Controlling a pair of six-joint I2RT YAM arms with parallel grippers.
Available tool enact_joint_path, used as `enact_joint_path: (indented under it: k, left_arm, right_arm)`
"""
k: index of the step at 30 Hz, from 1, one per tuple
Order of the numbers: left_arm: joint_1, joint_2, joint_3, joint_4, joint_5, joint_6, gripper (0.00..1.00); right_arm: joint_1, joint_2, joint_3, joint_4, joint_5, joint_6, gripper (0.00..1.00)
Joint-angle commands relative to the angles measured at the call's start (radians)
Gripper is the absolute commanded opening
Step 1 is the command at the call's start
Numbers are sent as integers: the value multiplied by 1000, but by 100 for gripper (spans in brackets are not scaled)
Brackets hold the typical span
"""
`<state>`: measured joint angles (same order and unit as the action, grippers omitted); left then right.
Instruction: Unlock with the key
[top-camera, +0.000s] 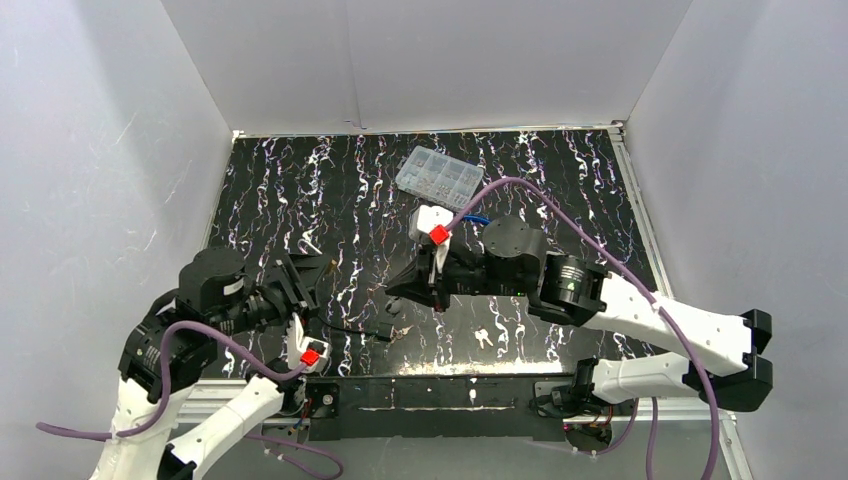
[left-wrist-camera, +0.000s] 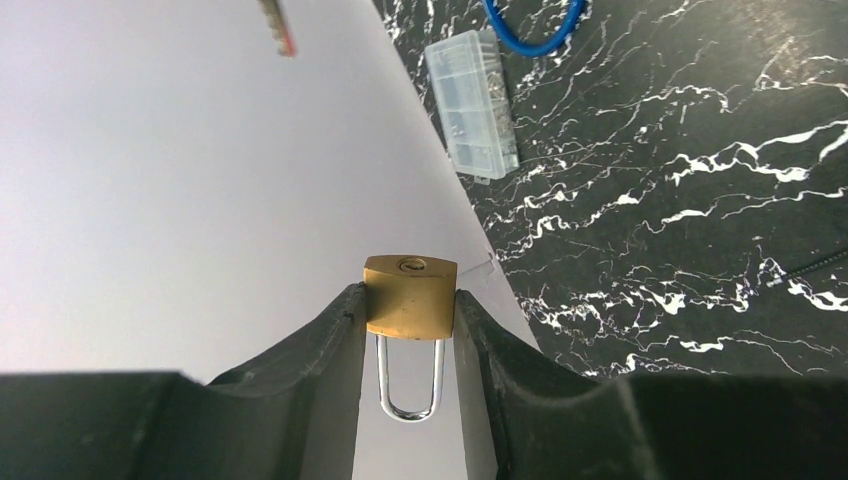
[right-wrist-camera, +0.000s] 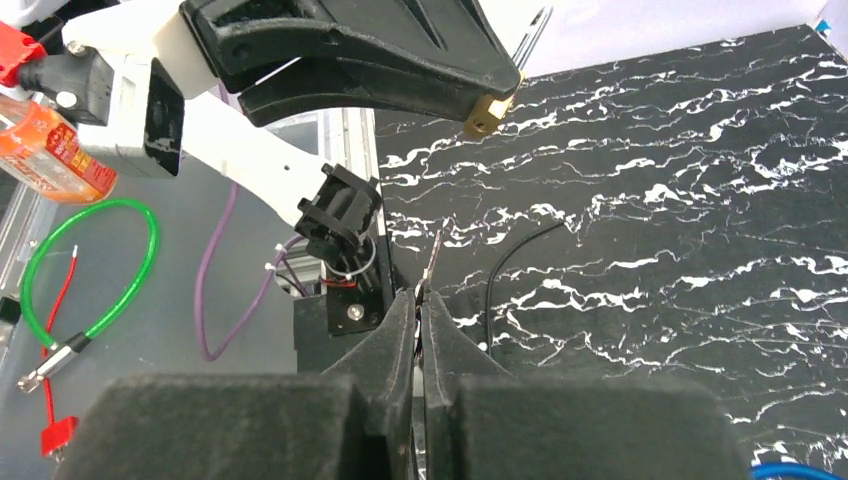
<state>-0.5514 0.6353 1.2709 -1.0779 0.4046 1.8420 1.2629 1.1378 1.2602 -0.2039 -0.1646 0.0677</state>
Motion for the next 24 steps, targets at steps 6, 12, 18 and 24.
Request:
enact_joint_path:
  k: [6, 12, 18, 24]
  left_arm:
    - [7, 17, 205, 42, -32, -240, 0]
    - [41, -19, 185, 61, 3, -266, 0]
    - [92, -55, 136, 130, 69, -320, 0]
    - [107, -62, 132, 158, 132, -390, 0]
  right_arm:
    - [-3, 72, -9, 328, 2, 80, 1]
    - [-2, 83, -2, 367, -9, 83, 1]
    - [4, 91, 9, 387, 27, 88, 1]
    - [14, 117, 61, 371, 35, 73, 1]
